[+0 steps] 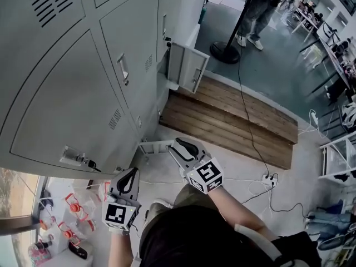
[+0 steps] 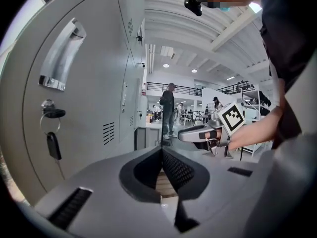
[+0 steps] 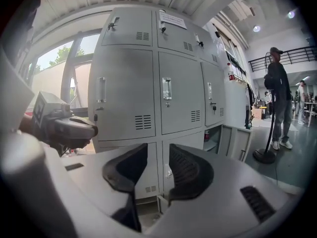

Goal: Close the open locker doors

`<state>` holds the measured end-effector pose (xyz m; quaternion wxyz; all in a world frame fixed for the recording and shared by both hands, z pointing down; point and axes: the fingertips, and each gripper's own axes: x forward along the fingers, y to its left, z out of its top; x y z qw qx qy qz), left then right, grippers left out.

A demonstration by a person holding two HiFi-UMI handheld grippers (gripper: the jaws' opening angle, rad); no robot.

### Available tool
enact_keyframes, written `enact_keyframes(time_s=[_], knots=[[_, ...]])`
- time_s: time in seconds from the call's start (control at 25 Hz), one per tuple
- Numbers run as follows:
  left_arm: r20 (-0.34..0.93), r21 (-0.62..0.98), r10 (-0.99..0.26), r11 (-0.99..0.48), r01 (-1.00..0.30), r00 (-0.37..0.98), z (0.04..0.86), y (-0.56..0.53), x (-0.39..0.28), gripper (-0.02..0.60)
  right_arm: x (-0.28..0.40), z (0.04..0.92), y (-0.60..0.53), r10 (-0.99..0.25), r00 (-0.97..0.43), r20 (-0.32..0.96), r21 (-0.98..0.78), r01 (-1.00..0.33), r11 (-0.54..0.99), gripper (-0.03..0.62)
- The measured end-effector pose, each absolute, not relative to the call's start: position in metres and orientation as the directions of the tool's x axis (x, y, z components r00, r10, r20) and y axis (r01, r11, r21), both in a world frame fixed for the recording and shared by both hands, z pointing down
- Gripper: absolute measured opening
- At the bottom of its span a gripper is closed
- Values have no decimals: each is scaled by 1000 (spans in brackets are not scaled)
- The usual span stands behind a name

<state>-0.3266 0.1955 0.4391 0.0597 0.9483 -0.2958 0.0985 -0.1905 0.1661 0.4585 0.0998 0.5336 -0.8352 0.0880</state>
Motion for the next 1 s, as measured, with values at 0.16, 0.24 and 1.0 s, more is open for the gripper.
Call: enact_keyframes(time_s=[0.16, 0.24, 1.0], knots=[[252, 66, -558, -805, -589, 791, 448, 179, -311, 8, -173, 477, 150, -857, -425, 293, -50, -901, 430, 133], [271, 67, -562, -799, -598, 781, 453, 170, -304, 8, -165, 488, 142, -846, -435, 309, -55, -896, 441, 133], [455, 96, -599, -702, -705, 659, 526, 130, -257, 8, -115, 617, 85, -675, -558, 483, -168, -816, 554, 135]])
